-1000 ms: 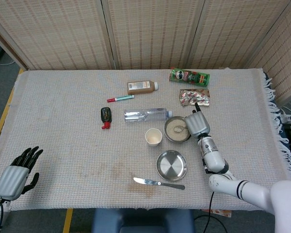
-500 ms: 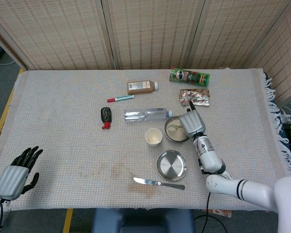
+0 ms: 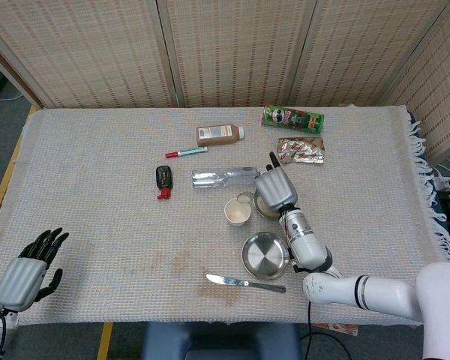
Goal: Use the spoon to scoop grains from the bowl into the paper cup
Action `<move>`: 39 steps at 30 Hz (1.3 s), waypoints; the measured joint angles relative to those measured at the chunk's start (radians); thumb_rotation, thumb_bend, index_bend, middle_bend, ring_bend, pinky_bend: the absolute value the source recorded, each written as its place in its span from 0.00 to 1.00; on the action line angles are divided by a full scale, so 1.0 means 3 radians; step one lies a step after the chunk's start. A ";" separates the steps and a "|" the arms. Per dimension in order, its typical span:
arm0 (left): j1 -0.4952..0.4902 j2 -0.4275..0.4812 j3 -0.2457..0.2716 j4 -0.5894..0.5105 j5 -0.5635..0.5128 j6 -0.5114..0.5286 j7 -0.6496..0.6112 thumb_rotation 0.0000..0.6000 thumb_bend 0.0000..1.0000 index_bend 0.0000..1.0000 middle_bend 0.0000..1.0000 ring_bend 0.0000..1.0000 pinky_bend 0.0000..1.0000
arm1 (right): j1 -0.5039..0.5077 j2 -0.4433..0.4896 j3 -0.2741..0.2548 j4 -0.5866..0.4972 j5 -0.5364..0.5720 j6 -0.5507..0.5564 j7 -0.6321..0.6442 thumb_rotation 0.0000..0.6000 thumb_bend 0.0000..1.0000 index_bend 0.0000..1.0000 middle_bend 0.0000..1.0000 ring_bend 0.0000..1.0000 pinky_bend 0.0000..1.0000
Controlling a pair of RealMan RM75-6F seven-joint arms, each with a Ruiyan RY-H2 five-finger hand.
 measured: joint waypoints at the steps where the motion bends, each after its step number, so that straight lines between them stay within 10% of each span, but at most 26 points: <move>1: -0.0002 0.0001 0.0002 0.0001 0.0002 -0.0005 -0.0003 1.00 0.51 0.00 0.00 0.00 0.21 | 0.0018 -0.0015 -0.0010 -0.0005 0.0009 0.0012 -0.0029 1.00 0.35 0.70 0.55 0.28 0.07; 39: 0.0000 0.0026 0.0016 0.0016 0.0023 -0.0003 -0.0056 1.00 0.51 0.00 0.00 0.00 0.21 | 0.0517 -0.0468 -0.0642 0.0125 -0.0296 0.0749 -0.1839 1.00 0.35 0.69 0.55 0.29 0.07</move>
